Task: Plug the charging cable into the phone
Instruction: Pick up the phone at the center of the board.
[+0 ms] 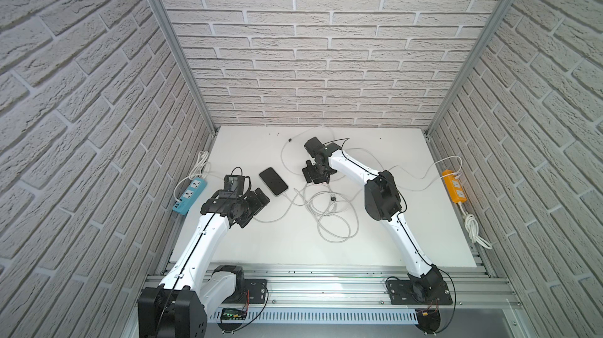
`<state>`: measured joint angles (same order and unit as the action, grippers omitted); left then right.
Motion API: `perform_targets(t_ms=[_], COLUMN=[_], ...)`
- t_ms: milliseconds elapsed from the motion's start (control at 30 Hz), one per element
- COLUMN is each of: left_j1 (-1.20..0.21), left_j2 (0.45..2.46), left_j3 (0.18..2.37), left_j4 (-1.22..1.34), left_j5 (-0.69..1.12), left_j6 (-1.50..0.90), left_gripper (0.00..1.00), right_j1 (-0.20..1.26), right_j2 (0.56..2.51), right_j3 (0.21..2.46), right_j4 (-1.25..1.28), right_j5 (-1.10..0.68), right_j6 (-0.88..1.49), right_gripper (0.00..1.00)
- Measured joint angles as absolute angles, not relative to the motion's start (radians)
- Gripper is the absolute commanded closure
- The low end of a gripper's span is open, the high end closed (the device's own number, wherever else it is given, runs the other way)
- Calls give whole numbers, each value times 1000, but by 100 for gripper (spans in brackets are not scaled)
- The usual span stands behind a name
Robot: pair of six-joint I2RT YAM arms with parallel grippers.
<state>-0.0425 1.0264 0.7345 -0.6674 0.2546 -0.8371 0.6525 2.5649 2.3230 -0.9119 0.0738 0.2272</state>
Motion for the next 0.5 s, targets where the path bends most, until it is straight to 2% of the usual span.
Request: perform_targets(t_ms=[133, 300, 400, 500], left_j1=[-43, -43, -43, -43], left_j2=[1027, 1027, 1027, 1029], left_j3=[735, 735, 735, 734], left_j4=[-665, -656, -633, -585], left_j5=[255, 263, 285, 321], left_j6=[-837, -839, -852, -875], left_gripper=[8, 13, 17, 19], right_j1=[648, 646, 646, 646], right_j2=[2572, 2571, 2549, 2476], right_j3=[2336, 2337, 2304, 2215], right_j4=[-919, -920, -903, -875], right_j5=[65, 65, 59, 7], right_j6=[220, 220, 213, 194], right_gripper=[23, 60, 68, 68])
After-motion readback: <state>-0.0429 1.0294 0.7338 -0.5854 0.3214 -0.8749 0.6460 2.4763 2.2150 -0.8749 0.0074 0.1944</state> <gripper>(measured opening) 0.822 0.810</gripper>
